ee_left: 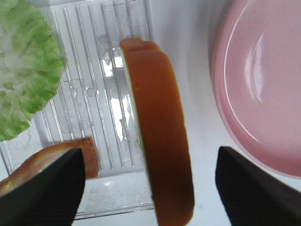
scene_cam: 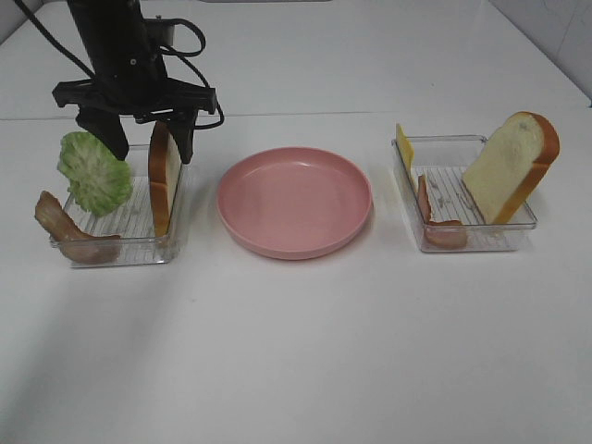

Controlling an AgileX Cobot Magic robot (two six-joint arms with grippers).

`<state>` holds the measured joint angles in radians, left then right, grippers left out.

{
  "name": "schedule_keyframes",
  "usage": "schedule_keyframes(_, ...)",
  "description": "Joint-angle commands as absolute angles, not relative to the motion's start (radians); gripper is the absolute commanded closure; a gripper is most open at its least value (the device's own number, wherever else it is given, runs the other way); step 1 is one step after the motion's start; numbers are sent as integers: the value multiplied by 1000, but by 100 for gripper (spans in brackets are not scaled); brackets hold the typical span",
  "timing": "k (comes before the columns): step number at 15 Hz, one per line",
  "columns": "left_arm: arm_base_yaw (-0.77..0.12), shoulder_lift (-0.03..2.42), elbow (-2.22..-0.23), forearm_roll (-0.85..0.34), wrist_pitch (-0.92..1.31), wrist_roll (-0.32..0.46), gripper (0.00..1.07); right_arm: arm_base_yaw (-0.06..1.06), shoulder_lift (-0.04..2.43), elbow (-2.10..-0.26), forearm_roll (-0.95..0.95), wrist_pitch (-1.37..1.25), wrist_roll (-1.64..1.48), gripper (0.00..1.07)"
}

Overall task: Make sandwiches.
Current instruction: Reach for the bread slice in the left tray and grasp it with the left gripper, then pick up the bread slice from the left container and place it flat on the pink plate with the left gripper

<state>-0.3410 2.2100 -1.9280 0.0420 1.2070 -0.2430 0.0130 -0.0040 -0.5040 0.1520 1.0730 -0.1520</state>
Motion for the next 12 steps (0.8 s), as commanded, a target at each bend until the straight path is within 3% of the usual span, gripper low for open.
schedule_keyframes(1,-349,2211,-1933,36,1203,-253,55,7,-25,-504,150,1065,-158,31)
schedule_keyframes(4,-349,2211,-1933,36,1202,-253,90,7,-25,-504,150,1065,-158,31)
schedule_keyframes(6,-349,2211,-1933,36,1202,-253,106,7,-25,-504,150,1065,-158,31)
schedule_keyframes(12,-349,2196,-1985,33,1267,-250,107,7,-25,-504,150,1065,-158,31)
